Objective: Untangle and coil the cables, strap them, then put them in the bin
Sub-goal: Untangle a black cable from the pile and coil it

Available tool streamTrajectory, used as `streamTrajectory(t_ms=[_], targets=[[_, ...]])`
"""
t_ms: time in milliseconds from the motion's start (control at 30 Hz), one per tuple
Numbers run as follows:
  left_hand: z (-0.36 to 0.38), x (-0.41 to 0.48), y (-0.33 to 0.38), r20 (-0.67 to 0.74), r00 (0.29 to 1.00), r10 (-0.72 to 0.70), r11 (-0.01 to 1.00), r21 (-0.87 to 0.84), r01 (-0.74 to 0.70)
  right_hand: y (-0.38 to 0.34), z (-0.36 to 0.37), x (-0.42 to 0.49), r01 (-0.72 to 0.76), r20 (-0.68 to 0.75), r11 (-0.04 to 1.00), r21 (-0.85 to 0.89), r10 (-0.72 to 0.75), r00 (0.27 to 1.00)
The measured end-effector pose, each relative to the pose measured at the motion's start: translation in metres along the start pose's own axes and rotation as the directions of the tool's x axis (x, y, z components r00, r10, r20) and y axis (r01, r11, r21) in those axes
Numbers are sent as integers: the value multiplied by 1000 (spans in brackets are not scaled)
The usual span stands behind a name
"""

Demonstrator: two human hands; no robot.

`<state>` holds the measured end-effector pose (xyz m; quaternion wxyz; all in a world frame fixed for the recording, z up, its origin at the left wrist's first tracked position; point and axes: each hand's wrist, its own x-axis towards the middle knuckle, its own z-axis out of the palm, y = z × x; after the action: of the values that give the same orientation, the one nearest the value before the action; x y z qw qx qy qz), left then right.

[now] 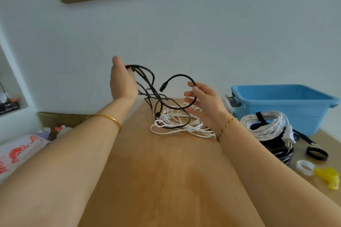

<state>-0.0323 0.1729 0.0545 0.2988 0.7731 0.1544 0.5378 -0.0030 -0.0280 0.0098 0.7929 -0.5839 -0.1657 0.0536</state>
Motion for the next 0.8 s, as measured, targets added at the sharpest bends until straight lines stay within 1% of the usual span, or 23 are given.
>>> streamTrajectory(t_ms=[67, 100, 133, 167, 200, 233, 300, 333, 367, 400, 433, 467, 500, 533, 567, 600, 633, 667, 700, 733, 767, 800], targets=[[-5, 2, 24, -87, 995, 38, 982, -181, -53, -2, 4, 0, 11, -8, 999, 36, -10, 1000], [-7, 6, 34, -117, 992, 41, 953, -294, -74, -3, 6, 1, 16, -18, 998, 55, -15, 1000], [-11, 9, 47, -151, 988, 29, 895, -437, -93, -5, 7, 1, 23, -29, 997, 71, -21, 999], [-14, 11, 59, -168, 986, 20, 839, -533, -108, -7, 7, 1, 32, -42, 996, 81, -29, 999], [-16, 13, 65, -211, 975, 61, 829, -534, -168, -9, 7, 1, 39, -62, 995, 87, -34, 997], [-18, 11, 69, -277, 942, 190, 876, -385, -290, -11, 6, 1, 45, -93, 994, 95, -36, 995], [-16, 5, 71, -269, 860, 433, 872, -116, -475, -15, 3, 2, 55, -191, 991, 121, -31, 981], [-15, 0, 73, -239, 829, 506, 854, 1, -521, -17, 1, 2, 67, -248, 987, 145, -30, 968], [-15, -6, 75, -175, 817, 549, 836, 102, -540, -17, -1, 2, 86, -302, 983, 163, -34, 953], [-17, -14, 76, -60, 821, 568, 812, 203, -547, -18, -5, 2, 108, -352, 980, 165, -44, 935], [-15, -19, 74, 117, 835, 538, 775, 322, -544, -18, -7, 2, 125, -396, 981, 147, -58, 916], [-14, -23, 72, 313, 835, 452, 723, 420, -549, -17, -10, 3, 140, -436, 984, 110, -79, 896], [-14, -28, 70, 512, 798, 317, 676, 469, -569, -15, -14, 2, 152, -470, 987, 54, -109, 876], [-15, -32, 70, 707, 695, 127, 674, 452, -584, -13, -18, 3, 160, -494, 987, -5, -142, 858], [-17, -39, 70, 870, 484, -90, 738, 385, -555, -11, -22, 2, 164, -510, 985, -57, -170, 843], [-19, -46, 72, 949, 195, -249, 816, 314, -486, -10, -25, 1, 169, -513, 981, -94, -193, 836], [-21, -53, 74, 946, -80, -313, 888, 262, -378, -8, -27, 1, 177, -504, 977, -121, -214, 837], [-22, -59, 76, 910, -267, -318, 932, 249, -264, -7, -29, 1, 185, -478, 972, -145, -232, 847], [-22, -64, 77, 881, -359, -309, 949, 259, -183, -7, -29, 0, 193, -442, 967, -166, -248, 862], [-24, -66, 79, 874, -369, -315, 949, 277, -153, -7, -28, -1, 202, -396, 962, -184, -261, 880], [-23, -65, 79, 889, -305, -341, 938, 302, -170, -6, -27, -3, 213, -347, 956, -200, -273, 897], [-21, -62, 77, 909, -184, -374, 920, 338, -199, -6, -25, -4, 229, -301, 950, -214, -287, 910]])
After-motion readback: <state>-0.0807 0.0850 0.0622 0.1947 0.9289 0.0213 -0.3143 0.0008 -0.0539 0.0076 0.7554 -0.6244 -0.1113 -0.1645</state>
